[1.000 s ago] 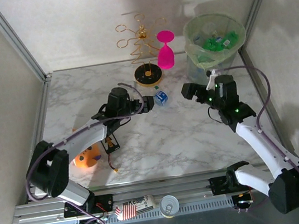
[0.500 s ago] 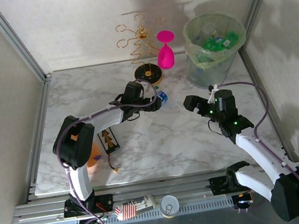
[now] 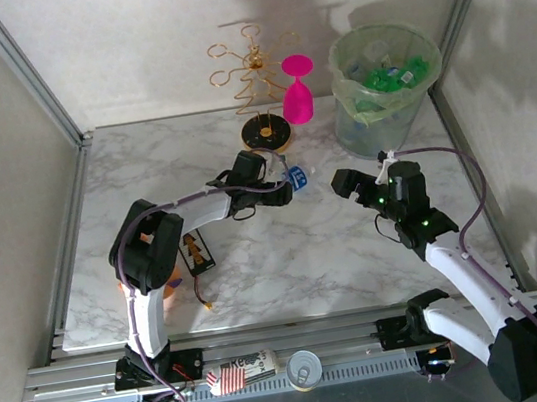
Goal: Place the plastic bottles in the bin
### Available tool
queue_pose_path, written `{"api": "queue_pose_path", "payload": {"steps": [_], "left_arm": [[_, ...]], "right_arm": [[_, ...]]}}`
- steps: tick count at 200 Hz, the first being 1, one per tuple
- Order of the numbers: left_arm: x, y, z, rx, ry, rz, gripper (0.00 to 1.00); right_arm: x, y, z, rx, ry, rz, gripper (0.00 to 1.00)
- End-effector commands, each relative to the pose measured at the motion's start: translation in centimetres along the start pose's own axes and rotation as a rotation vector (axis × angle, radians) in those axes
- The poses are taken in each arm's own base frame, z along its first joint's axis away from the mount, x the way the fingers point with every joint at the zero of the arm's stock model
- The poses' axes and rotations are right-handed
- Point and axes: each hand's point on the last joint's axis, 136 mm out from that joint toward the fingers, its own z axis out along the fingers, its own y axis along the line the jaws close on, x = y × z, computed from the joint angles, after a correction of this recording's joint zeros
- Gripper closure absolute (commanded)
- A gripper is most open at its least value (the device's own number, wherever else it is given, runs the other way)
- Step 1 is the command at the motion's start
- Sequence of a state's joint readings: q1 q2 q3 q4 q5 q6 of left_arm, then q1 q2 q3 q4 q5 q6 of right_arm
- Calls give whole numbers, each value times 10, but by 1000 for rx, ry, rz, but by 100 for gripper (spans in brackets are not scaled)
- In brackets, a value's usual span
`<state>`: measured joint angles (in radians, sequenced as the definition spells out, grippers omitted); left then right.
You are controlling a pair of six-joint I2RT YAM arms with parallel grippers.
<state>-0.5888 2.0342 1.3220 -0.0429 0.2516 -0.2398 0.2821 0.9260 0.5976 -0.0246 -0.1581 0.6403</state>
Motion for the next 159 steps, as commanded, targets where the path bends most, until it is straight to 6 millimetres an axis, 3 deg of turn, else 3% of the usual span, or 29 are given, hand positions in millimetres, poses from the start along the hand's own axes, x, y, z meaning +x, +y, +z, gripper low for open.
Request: {"api": "queue_pose_path", "payload": {"steps": [1, 57, 93, 113, 159], "left_arm": [[10, -3, 5, 8, 30, -10, 17], [13, -9, 11, 46, 38, -25, 18], [13, -19, 11, 90, 36, -32, 40], [11, -26, 0, 127, 11, -48, 46], [6, -43, -39, 242, -94, -129, 50]], "right_arm": [[1, 0, 2, -4, -6, -15, 1], [2, -1, 0, 1, -3, -14, 1], [2, -1, -2, 4, -2, -9, 1], [2, 0, -1, -2, -1, -3, 1], [4, 17, 5, -96, 28, 49, 1]]}}
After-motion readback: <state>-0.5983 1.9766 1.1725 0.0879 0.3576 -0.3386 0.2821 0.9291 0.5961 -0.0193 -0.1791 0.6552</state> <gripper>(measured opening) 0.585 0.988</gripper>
